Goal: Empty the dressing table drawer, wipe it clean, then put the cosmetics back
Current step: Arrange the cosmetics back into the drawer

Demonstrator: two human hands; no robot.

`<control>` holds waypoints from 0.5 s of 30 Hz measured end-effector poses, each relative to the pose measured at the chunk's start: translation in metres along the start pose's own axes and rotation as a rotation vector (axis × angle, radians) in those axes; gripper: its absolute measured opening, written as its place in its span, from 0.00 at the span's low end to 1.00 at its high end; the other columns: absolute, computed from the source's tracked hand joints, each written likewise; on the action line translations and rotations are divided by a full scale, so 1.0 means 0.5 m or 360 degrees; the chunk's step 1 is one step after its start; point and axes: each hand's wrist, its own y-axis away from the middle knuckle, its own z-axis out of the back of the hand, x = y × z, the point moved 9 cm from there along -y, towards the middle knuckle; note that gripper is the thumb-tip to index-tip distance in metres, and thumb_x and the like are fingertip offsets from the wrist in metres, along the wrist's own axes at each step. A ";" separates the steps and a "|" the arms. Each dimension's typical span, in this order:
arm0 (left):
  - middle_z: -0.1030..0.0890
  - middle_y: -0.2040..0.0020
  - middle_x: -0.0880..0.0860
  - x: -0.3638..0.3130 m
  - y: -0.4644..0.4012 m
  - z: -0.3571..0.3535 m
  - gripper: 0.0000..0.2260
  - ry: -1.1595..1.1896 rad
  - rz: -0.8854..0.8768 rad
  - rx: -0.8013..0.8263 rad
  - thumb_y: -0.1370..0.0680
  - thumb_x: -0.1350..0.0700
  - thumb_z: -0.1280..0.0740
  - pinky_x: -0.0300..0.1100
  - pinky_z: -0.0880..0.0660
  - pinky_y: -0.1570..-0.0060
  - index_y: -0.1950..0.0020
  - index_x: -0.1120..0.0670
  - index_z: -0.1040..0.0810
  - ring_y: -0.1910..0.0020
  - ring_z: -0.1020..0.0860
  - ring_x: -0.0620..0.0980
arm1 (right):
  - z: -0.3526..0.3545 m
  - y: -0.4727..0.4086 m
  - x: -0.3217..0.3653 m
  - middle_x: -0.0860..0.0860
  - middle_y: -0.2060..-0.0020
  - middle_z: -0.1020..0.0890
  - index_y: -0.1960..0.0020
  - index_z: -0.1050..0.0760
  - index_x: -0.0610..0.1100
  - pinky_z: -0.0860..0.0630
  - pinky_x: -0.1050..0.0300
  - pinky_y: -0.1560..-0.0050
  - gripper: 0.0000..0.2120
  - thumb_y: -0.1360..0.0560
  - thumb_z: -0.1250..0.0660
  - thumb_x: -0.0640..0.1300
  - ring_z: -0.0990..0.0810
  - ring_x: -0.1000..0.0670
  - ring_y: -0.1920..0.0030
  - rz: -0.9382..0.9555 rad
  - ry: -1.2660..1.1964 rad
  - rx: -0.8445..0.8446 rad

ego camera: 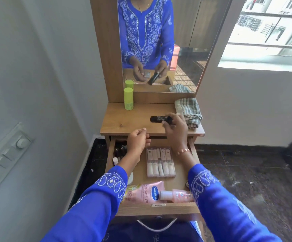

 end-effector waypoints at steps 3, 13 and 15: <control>0.23 0.62 0.54 0.029 0.014 0.015 0.09 0.0158 0.0102 -0.0009 0.20 0.51 0.42 0.39 0.22 0.67 0.54 0.55 0.28 0.67 0.23 0.49 | -0.007 0.085 -0.015 0.46 0.54 0.22 0.46 0.23 0.38 0.27 0.76 0.58 0.12 0.29 0.31 0.33 0.24 0.55 0.60 -0.0122 -0.0224 0.0003; 0.19 0.61 0.59 0.161 0.083 0.091 0.12 0.0448 0.0339 -0.0100 0.20 0.54 0.40 0.40 0.20 0.67 0.45 0.62 0.25 0.73 0.20 0.47 | -0.076 0.224 -0.058 0.54 0.61 0.20 0.50 0.22 0.48 0.23 0.55 0.57 0.11 0.29 0.30 0.36 0.22 0.51 0.60 -0.0442 -0.0506 0.0352; 0.20 0.61 0.59 0.165 0.090 0.096 0.11 0.0527 0.0331 -0.0097 0.20 0.56 0.40 0.40 0.20 0.66 0.45 0.62 0.26 0.73 0.20 0.46 | -0.080 0.227 -0.060 0.53 0.61 0.19 0.52 0.23 0.52 0.24 0.56 0.59 0.12 0.29 0.30 0.36 0.23 0.53 0.62 -0.0449 -0.0491 0.0407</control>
